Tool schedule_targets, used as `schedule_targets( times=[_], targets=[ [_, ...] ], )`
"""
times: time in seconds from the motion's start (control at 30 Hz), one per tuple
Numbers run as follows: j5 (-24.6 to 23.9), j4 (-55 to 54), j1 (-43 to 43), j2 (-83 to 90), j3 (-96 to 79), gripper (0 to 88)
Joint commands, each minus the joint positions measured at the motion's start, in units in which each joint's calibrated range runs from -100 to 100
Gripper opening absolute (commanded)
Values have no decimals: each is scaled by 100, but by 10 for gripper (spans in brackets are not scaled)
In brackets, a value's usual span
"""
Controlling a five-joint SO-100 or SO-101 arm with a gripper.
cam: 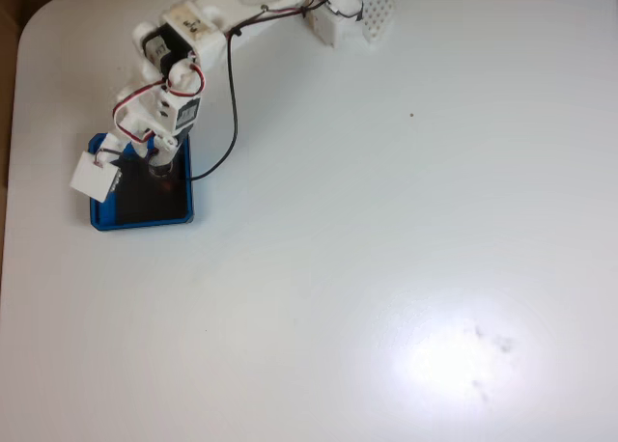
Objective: Pick the red roll and drop it in the blue box
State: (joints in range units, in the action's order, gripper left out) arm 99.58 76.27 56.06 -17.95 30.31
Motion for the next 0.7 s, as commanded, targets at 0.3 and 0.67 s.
schedule_targets(
  times=[0.3,0.67],
  targets=[
    [-20,-160,-52,3049,-2708,83],
    [15,-1769,-247,5608,-6113,83]
  ],
)
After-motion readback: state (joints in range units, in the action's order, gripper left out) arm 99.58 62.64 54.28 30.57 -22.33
